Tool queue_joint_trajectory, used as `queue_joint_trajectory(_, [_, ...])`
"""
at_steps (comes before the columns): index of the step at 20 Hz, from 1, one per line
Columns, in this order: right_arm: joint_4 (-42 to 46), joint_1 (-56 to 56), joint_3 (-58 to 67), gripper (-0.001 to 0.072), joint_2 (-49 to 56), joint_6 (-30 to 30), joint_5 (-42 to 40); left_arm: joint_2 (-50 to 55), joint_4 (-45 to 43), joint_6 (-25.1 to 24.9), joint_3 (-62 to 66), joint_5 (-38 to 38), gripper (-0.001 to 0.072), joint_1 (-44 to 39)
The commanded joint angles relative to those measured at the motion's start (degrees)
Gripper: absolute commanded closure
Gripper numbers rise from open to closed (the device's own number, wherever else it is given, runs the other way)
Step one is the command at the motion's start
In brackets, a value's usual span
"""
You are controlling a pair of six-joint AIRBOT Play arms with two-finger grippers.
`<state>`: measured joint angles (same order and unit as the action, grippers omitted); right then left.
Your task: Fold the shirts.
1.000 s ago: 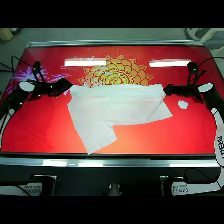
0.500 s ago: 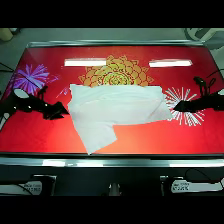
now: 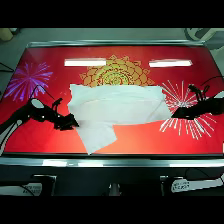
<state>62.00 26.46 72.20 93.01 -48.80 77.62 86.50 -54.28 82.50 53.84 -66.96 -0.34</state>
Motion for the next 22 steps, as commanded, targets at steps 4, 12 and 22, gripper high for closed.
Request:
queue_joint_trajectory(4, [-1.8, 0.0, -0.1, 0.0143, 3.8, 1.2, -1.1, 0.6, 2.4, 0.6, -0.3, 6.7, 0.0507, -3.5])
queue_joint_trajectory(12, [-6.4, 0.0, -0.1, 0.0187, 7.2, 0.4, -7.5, -0.7, 2.4, -0.2, -0.1, 6.6, 0.0680, -4.4])
queue_joint_trajectory(22, [-15.3, 0.0, 5.1, 0.0694, 5.9, 4.3, -0.6, -6.6, 2.2, -1.2, 6.8, 6.4, 0.0684, -3.2])
